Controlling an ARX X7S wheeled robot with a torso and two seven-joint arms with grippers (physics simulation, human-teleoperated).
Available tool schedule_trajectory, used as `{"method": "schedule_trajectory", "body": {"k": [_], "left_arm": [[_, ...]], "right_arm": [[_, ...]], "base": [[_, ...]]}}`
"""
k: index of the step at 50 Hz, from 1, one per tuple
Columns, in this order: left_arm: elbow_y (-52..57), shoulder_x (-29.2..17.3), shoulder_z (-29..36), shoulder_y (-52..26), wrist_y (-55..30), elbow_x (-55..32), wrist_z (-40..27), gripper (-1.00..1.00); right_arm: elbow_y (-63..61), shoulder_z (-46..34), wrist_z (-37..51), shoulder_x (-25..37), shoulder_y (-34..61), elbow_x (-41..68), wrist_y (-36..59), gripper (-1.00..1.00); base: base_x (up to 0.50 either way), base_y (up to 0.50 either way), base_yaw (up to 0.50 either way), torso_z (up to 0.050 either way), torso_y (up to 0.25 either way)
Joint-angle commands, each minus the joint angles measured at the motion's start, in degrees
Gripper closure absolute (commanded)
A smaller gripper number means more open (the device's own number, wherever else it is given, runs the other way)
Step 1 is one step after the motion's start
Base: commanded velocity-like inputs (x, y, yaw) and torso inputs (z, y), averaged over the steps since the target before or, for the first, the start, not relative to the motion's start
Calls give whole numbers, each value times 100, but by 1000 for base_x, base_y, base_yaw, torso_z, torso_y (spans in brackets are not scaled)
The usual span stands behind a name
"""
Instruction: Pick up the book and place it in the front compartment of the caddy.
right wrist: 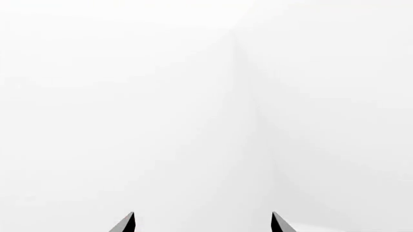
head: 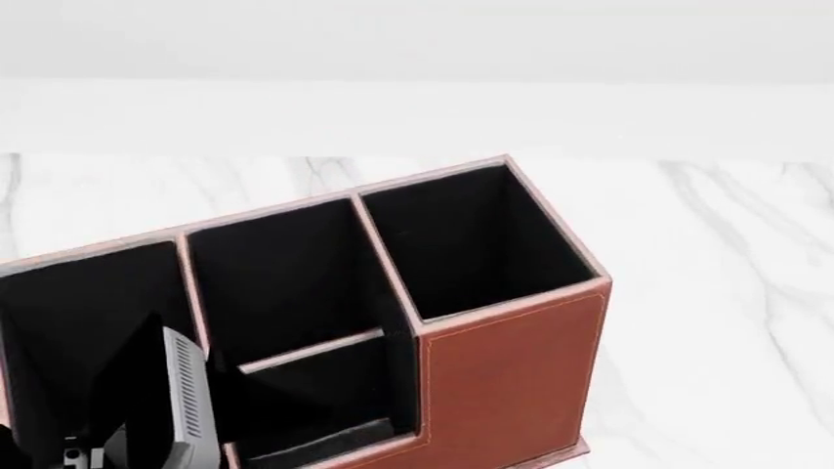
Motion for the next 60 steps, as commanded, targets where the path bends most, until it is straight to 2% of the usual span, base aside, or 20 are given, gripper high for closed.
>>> {"method": "schedule_trajectory", "body": {"k": [1,11,20,41,51,60], "left_arm": [[86,-74,179,198,206,235,-35,-100],[25,-11,319,186,67,443,-370,-100],[254,-25,432,372,28,445,-504,-100],[709,108,199,241,-308,-57,-725,-100],[829,153,863,629,-81,444,-853,-100],[628,205,1053,909,191,670,-907,-100]], "right_arm": [[77,-127,102,163,37,11,20,-100],[326,-494,226,352,447,-85,349,-100],[315,-499,271,406,467,-32,383,-100],[158,-374,380,489,342,85,334,-100],[83,-161,342,416,33,170,53,-100],[43,-167,370,414,-84,147,-75,-100]], "base": [[0,0,0,0,0],[0,0,0,0,0],[0,0,0,0,0],[0,0,0,0,0],[0,0,0,0,0],[0,0,0,0,0]]}}
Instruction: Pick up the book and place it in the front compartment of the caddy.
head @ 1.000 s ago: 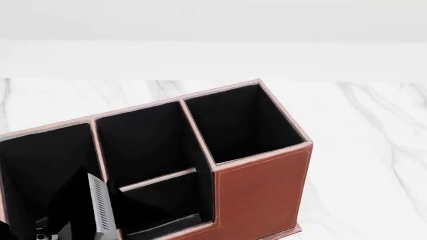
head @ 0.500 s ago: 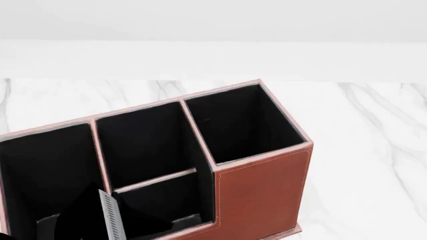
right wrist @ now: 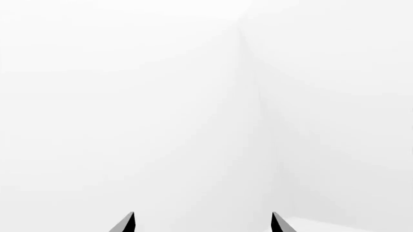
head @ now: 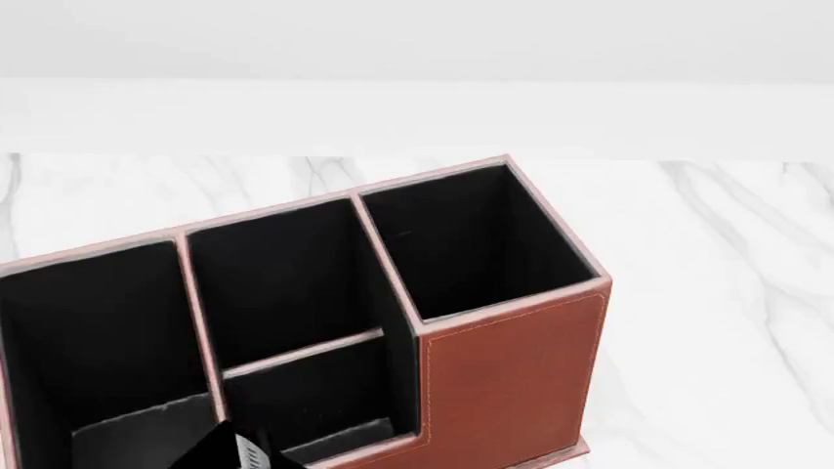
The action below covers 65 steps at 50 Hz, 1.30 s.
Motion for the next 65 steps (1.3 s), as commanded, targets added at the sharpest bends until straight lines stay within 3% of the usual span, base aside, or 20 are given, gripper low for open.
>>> {"method": "schedule_trajectory", "body": {"k": [1,31,40,45,46,53,58,62,64,65], "left_arm": [[-62,57,312,320,271,280,-91,-100],[-382,11,1017,664,474,755,-100,-100],[-430,61,935,729,242,527,-161,-100],[-570,256,582,774,-357,95,-509,-100],[-556,254,549,758,-350,60,-488,100],[-392,415,257,648,-971,-39,-1219,100],[105,668,-706,343,-1962,-907,-1756,100],[249,1089,-2117,-225,-3068,-2407,-2471,100],[-149,941,-2365,-768,-3080,-4126,-3838,100],[-191,898,-2426,-937,-3025,-4597,-4130,100]], "right_arm": [[-54,27,33,1,-154,-3,-151,-100],[-52,-59,296,244,-175,-7,-160,-100],[-48,-37,338,281,-252,20,-249,-100],[-39,-31,350,300,-289,34,-300,-100],[-41,-32,353,301,-298,35,-312,-100],[-49,-3,371,311,-394,47,-405,-100],[-34,-42,403,339,-386,35,-418,-100],[-23,-86,433,373,-363,21,-404,-100],[-18,-117,456,397,-333,13,-382,-100],[-15,-129,462,405,-326,9,-379,-100]], "base": [[0,0,0,0,0],[0,0,0,0,0],[0,0,0,0,0],[0,0,0,0,0],[0,0,0,0,0],[0,0,0,0,0],[0,0,0,0,0],[0,0,0,0,0],[0,0,0,0,0],[0,0,0,0,0]]}}
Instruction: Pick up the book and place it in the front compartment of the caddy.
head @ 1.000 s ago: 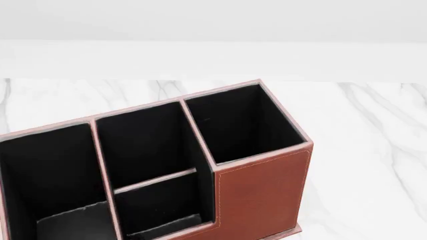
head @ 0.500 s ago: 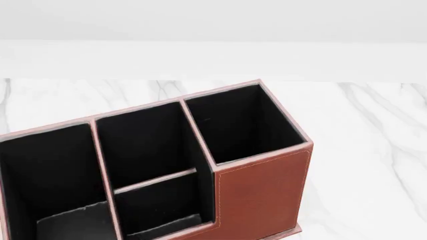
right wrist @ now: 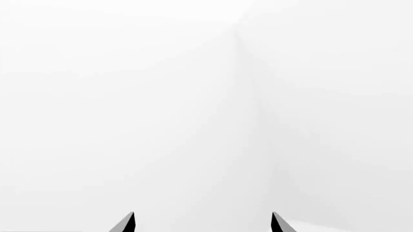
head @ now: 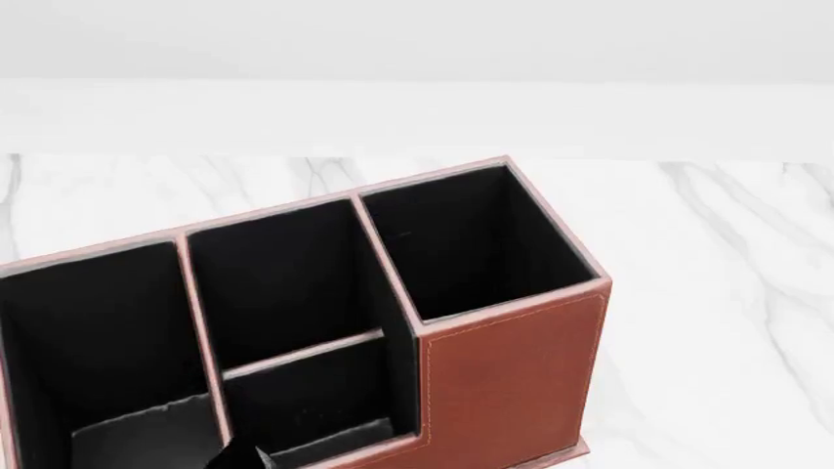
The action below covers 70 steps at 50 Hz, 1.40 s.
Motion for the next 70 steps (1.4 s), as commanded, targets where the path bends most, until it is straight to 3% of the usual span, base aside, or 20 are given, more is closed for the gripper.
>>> {"method": "schedule_trajectory", "body": {"k": [1,4,10,14,26,31,38,41,42,47,52,65,70], "left_arm": [[-164,188,-1652,-1299,-1236,-3762,-2706,100],[-329,-123,-1461,-1909,-837,-5065,-3725,100],[-258,-447,-1463,-2632,-450,-5968,-4026,100],[-229,-618,-1329,-3159,-593,-6366,-3870,100],[-500,-913,-926,-4878,-1177,-6426,-3440,100],[-805,-966,-734,-5760,-1332,-5652,-2723,100],[-634,-1025,-579,-6252,-1240,-4195,-1332,100],[-502,-1024,-481,-6436,-985,-3191,-422,100],[-346,-1101,-319,-6489,-745,-2660,126,100],[-582,-1099,149,-6756,-600,-1950,515,100],[-667,-1317,1315,-7143,319,-363,1633,100],[-1414,-1156,2325,-7458,924,620,2458,100],[-1792,-1072,2679,-7275,1623,1224,2570,100]], "right_arm": [[27,-84,74,78,25,-21,-9,-100],[50,-106,78,94,31,-24,-16,-100],[55,-57,81,107,-25,11,-80,-100],[73,-112,99,124,5,-20,-70,-100],[113,-199,115,142,21,-65,-109,-100],[145,-293,140,182,115,-99,-62,-100],[187,-286,125,173,89,-99,-131,-100],[186,-268,115,163,55,-96,-172,-100],[189,-246,105,150,26,-90,-205,-100],[193,-239,104,129,-6,-99,-257,-100],[204,-357,118,124,49,-181,-234,-100],[194,-361,99,64,-87,-257,-369,-100],[185,-285,66,9,-224,-256,-498,-100]], "base": [[0,0,0,0,0],[0,0,0,0,0],[0,0,0,0,0],[0,0,0,0,0],[0,0,0,0,1],[0,0,0,0,0],[0,0,0,0,1],[0,0,0,0,0],[0,0,0,0,0],[0,0,0,0,2],[0,0,0,0,0],[0,0,0,0,2],[0,0,0,0,0]]}}
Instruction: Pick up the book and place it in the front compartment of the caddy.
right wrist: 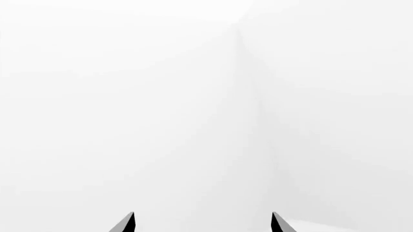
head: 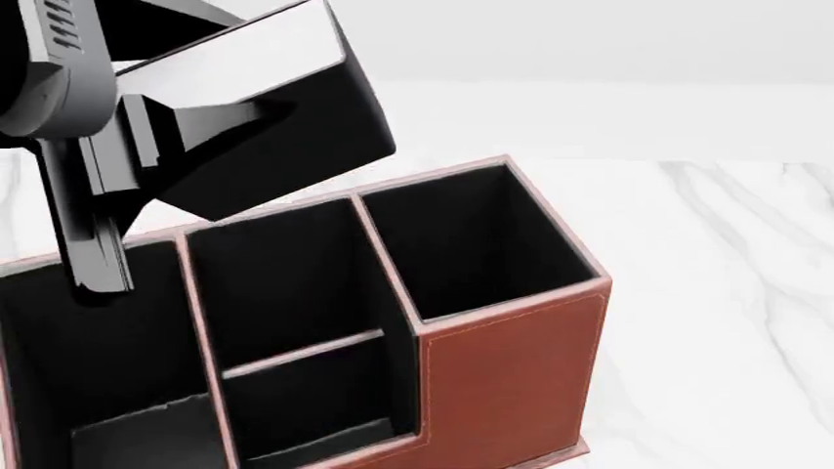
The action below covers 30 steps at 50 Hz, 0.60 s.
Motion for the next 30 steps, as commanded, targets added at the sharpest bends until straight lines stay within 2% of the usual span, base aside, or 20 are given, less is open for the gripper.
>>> {"method": "schedule_trajectory", "body": {"k": [1,8,11,17,23,24,30], "left_arm": [[-661,99,776,-108,1017,1482,578,100],[-973,148,1281,103,1448,2025,656,100],[-957,190,1205,185,1413,1904,625,100],[-1172,226,1504,303,1587,2104,790,100],[-1392,283,1434,407,1602,1954,895,100],[-1492,349,1249,428,1461,1759,818,100],[-1591,378,1294,487,1355,1737,791,100]], "right_arm": [[-11,48,-30,-70,-168,-43,-164,-100],[-14,44,-70,-108,-234,-63,-276,-100],[-23,48,-49,-79,-206,-32,-263,-100],[-37,88,12,-21,-158,38,-226,-100],[-28,119,51,24,-124,79,-213,-100],[-23,108,63,40,-100,76,-192,-100],[15,5,93,93,-11,29,-107,-100]], "base": [[0,0,0,0,10],[0,0,0,0,0],[0,0,0,0,3],[0,0,0,0,2],[0,0,0,0,2],[0,0,0,0,0],[0,0,0,0,2]]}}
